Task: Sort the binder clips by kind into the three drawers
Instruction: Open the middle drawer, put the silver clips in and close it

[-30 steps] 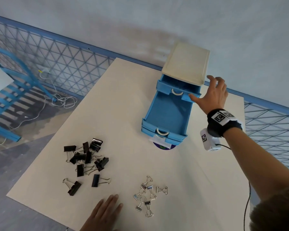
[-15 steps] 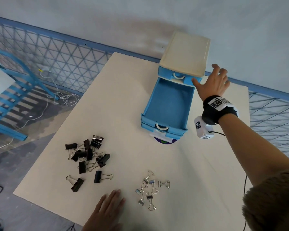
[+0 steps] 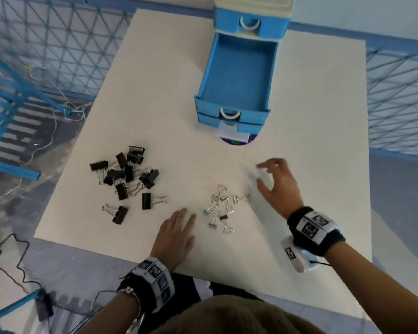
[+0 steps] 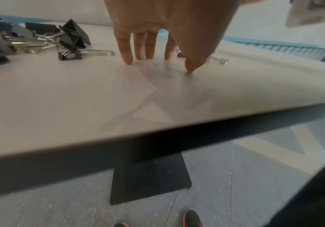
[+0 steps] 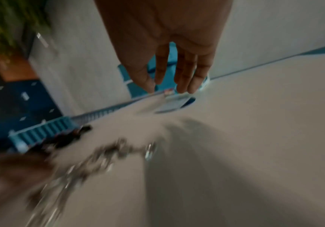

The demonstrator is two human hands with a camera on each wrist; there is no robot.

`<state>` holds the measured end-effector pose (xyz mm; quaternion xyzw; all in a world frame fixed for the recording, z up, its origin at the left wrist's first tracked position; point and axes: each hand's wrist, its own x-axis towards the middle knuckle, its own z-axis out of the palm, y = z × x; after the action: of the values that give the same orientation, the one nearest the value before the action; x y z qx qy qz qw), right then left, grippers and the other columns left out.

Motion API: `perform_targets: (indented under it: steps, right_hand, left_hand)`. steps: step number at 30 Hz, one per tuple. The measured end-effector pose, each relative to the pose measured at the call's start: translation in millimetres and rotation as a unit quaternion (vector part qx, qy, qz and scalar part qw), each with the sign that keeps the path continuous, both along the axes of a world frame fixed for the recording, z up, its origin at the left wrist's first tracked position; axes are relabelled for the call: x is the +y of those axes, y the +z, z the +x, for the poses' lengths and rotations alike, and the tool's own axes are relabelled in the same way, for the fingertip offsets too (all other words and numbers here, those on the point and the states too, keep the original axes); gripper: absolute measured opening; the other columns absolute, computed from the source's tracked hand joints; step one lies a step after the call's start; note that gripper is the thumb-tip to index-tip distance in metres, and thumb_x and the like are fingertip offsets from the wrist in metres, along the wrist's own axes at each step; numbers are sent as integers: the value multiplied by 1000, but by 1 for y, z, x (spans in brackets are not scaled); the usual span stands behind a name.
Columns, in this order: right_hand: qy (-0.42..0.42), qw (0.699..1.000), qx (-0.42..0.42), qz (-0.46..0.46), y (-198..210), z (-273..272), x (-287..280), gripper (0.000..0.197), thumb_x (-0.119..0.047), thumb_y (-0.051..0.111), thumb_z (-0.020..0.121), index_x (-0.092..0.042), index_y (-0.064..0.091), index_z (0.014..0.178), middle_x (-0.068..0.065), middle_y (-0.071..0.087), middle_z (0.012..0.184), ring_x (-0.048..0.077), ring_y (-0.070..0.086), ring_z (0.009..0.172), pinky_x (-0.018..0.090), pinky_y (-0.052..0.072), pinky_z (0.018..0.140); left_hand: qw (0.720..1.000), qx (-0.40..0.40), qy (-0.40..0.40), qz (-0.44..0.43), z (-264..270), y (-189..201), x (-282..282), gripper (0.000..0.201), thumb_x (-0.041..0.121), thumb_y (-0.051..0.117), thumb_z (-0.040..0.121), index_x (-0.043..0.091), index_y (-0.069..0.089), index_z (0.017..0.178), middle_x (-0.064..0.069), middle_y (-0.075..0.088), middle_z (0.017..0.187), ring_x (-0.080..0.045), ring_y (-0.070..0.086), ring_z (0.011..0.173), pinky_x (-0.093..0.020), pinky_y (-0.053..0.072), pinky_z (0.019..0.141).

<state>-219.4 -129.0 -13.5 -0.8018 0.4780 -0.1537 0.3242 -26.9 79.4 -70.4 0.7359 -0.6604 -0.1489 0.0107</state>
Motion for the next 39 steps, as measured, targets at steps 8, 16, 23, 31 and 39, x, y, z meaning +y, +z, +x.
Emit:
perform_targets:
  steps: [8, 16, 23, 31, 39]
  right_hand:
    - [158, 977, 146, 15, -27, 6, 56, 43, -6, 59, 82, -14, 52, 123, 13, 52, 131, 33, 52, 114, 42, 46, 88]
    - [158, 958, 221, -90, -38, 7, 60, 32, -7, 83, 55, -22, 67, 77, 2, 69, 74, 24, 64, 63, 25, 51, 52]
    - [37, 988, 146, -23, -30, -2, 75, 19, 1, 69, 67, -10, 66, 83, 16, 64, 73, 35, 62, 67, 38, 50, 67]
    - [61, 991, 103, 63, -25, 25, 105, 25, -7, 55, 82, -7, 59, 107, 21, 54, 96, 36, 61, 73, 31, 42, 62]
    - [47, 986, 136, 81, -35, 37, 113, 22, -14, 57, 84, -3, 57, 103, 19, 48, 106, 35, 53, 88, 39, 45, 74]
  left_hand:
    - [996, 81, -39, 2, -13, 17, -44, 55, 0, 73, 64, 7, 55, 115, -21, 62, 112, -35, 64, 89, -36, 56, 56]
    - [995, 90, -19, 44, -26, 16, -49, 37, -1, 49, 86, 9, 50, 122, -14, 46, 132, -31, 43, 119, -39, 47, 80]
    - [993, 96, 42, 57, -26, 18, -52, 27, 4, 48, 88, 7, 53, 115, -14, 50, 117, -28, 45, 109, -34, 47, 69]
    - [973, 210, 86, 30, -38, 21, -37, 40, 5, 53, 81, 12, 50, 120, -14, 48, 107, -27, 58, 81, -41, 54, 65]
    - [981, 165, 91, 55, -51, 22, -31, 38, 18, 54, 87, 10, 46, 123, -13, 45, 118, -26, 45, 107, -32, 46, 70]
